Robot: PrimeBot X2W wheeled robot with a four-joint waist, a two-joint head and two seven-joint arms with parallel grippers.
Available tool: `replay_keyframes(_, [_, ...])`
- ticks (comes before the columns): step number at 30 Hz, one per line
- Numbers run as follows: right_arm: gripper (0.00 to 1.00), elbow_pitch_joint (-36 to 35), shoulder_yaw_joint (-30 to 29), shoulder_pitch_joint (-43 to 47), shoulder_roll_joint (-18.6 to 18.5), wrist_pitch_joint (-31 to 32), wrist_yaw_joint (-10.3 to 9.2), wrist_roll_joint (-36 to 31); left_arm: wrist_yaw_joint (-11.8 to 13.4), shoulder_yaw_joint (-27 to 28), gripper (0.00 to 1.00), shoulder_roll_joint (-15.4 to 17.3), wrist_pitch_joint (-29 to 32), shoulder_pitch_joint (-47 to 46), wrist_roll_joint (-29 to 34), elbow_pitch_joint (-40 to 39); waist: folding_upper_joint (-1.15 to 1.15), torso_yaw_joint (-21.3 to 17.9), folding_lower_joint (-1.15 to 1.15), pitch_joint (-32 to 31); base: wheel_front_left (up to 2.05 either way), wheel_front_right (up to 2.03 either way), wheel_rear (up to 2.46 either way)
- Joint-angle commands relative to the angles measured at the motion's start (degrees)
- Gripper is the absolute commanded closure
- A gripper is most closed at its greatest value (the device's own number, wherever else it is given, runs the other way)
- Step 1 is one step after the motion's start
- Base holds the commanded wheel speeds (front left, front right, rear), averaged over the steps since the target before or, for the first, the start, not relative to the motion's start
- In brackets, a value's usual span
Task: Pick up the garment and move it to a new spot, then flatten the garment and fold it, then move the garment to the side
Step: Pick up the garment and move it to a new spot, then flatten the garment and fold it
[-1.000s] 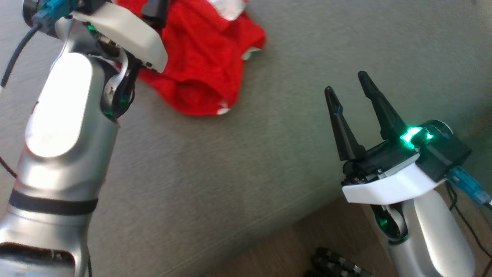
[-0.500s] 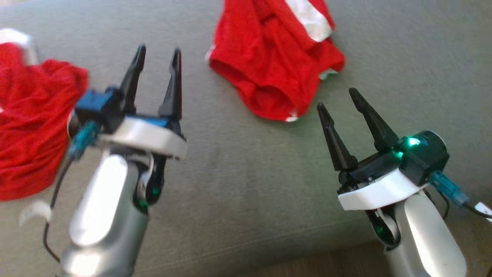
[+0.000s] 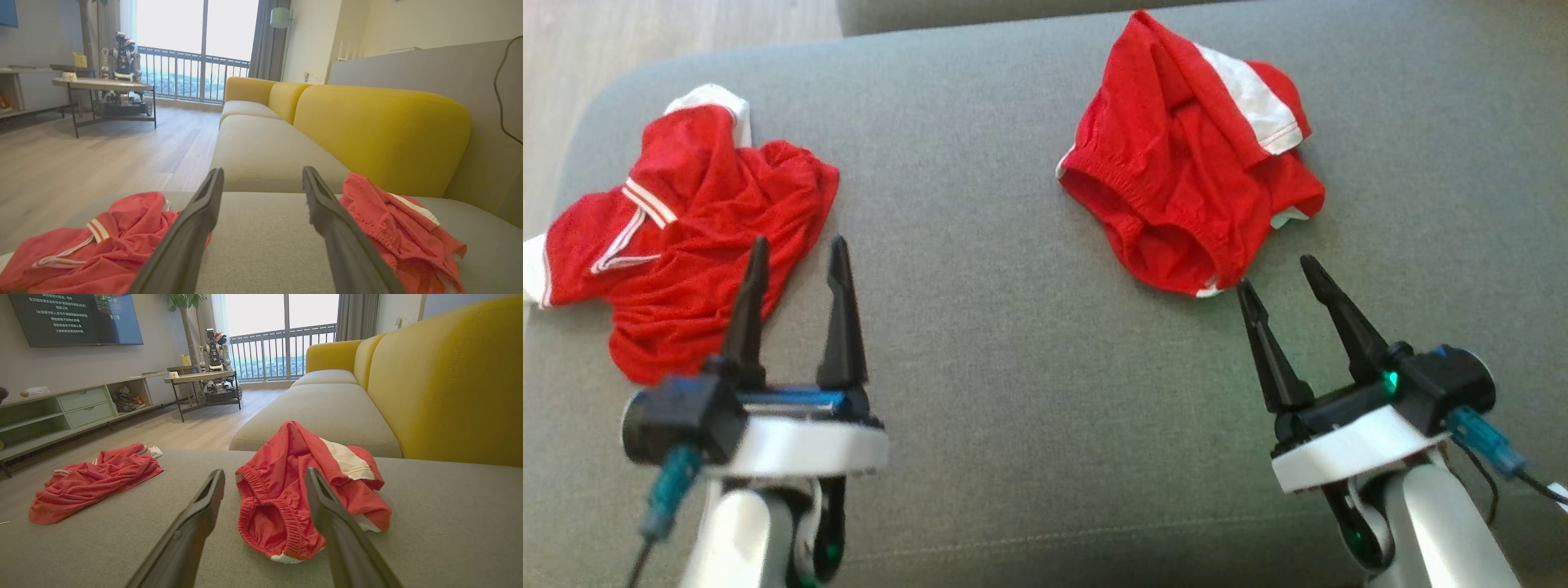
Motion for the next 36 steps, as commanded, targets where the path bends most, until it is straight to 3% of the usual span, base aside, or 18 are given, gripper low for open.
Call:
replay_keyframes(1, [0.00, -1.60, 0.86, -0.10, 0.29, -0.52, -0.01, -0.03, -0.39, 1.95, 0.00, -0.21, -0.67, -0.12, 1.96, -3.47, 0.00, 0.25, 0.01, -0.99, 0.00, 0.00, 0.00])
replay_keyframes(5, [0.00, -2.00, -0.73, 2.37, 0.29, -0.52, -0.01, -0.66, -0.11, 2.67, 0.00, -1.07, -0.68, 7.25, 4.54, -4.87, 0.00, 0.20, 0.01, -3.47, 0.00, 0.00, 0.00])
replay_keyframes(13, [0.00, -2.54, -1.10, 7.15, 0.29, -0.52, -0.01, -1.70, 0.21, 4.30, 0.00, -1.39, -0.68, 13.06, 7.18, -3.23, 0.00, -0.10, 0.01, -7.07, 0.00, 0.00, 0.00])
replay_keyframes(36, [0.00, -1.65, -0.20, 7.79, 0.29, -0.52, -0.01, -2.36, 1.17, 3.87, 0.00, -1.51, -0.69, 12.93, 7.65, -1.75, 0.00, -0.63, 0.01, -8.08, 0.00, 0.00, 0.00])
